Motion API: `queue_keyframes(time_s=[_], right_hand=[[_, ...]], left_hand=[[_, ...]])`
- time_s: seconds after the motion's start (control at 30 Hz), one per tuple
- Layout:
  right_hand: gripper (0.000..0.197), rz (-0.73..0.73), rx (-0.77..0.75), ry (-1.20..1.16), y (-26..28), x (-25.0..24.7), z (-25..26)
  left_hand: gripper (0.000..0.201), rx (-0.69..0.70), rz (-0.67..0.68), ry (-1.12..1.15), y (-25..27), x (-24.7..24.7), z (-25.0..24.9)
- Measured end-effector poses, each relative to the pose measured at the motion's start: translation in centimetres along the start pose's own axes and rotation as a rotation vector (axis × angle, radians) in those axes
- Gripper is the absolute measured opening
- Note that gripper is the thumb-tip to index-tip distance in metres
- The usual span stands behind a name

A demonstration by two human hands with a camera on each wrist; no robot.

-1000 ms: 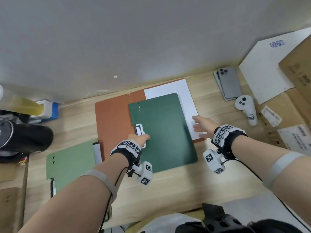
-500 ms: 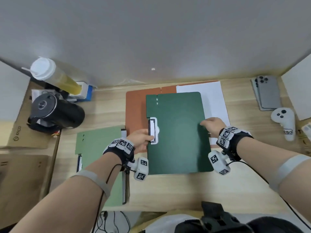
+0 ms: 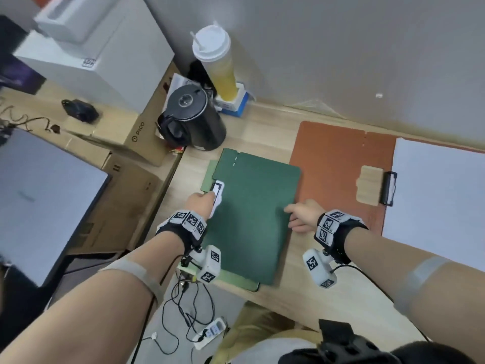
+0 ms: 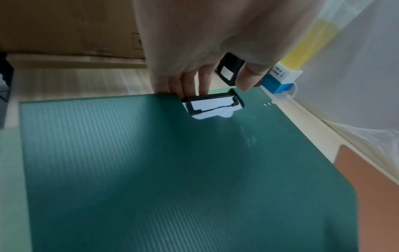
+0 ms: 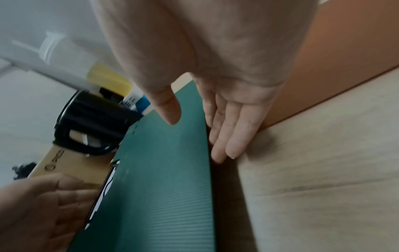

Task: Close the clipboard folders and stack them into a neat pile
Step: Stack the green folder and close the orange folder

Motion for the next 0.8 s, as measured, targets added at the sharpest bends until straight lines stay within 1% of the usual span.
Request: queue_keyframes(time_s=[0.1,0.17,0.2,0.27,0.3,0.33,0.37,0.4,0.47,0.53,0.6,0.63,0.67,0.73,0.8], right_hand=[[0.029,0.022,-0.025,0.091,-0.2,2.0,0.5],[0.024,0.028,-0.033,0.085,-0.3,1.9,0.8],[0.022,0.026,-0.028,0.056,-0.4,1.4,0.8],[0.022,-0.038,-0.027,0.023,-0.6,-0.6,0.8],[0.023,-0.090,-0.035,0.025,-0.8,-2.1,0.8],[0.023,-0.148,-0.048,0.014,-0.9,-3.7,0.7],[0.024,-0.208,-0.064,-0.001,-0.9,-5.3,0.7],[0.025,-0.271,-0.080,-0.024,-1.0,-6.8,0.5],[0.029,-0.357,-0.104,-0.065,-1.0,-9.3,0.2],[0.045,-0.365,-0.100,-0.100,-0.8,-11.1,-0.5],[0.067,-0.362,-0.103,-0.075,-1.0,-12.3,-1.7],[0.073,-0.362,-0.112,-0.062,-1.1,-12.6,-2.4],[0.073,-0.365,-0.119,-0.072,-1.4,-13.0,-3.3],[0.070,-0.387,-0.120,-0.088,-1.2,-13.9,-5.0],[0.063,-0.398,-0.109,-0.074,-0.2,-14.7,-6.1]], left_hand=[[0.048,-0.018,-0.046,-0.044,-1.1,-1.1,1.8],[0.050,-0.015,-0.076,-0.091,-1.2,-1.0,1.8],[0.052,-0.003,-0.119,-0.123,-0.8,-1.1,1.3],[0.051,0.079,-0.228,-0.171,0.4,-1.0,-0.8],[0.046,0.146,-0.257,-0.162,1.2,-0.5,-2.2],[0.040,0.229,-0.252,-0.129,1.8,0.3,-3.7],[0.033,0.294,-0.207,-0.072,2.5,1.2,-5.1],[0.027,0.345,-0.134,-0.006,2.9,2.5,-6.4],[0.015,0.387,0.067,0.092,4.2,5.4,-8.8],[0.011,0.380,0.247,0.098,5.6,8.8,-10.6],[0.011,0.322,0.394,0.046,7.2,11.9,-11.8],[0.013,0.287,0.437,0.005,7.9,13.0,-12.0],[0.016,0.271,0.463,-0.042,8.4,14.1,-12.0],[0.008,0.275,0.466,-0.162,9.6,15.6,-12.3],[0.028,0.284,0.396,-0.254,9.9,16.3,-12.4]])
Point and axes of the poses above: each hand's wrist, its own y-axis away from the middle knuckle, its own x-axis out of the palm, z = x × y, the point moved 4 cm from there along -y, towards the middle knuckle, and after that the axes turned 2 degrees about -z, right-handed, at the moved point
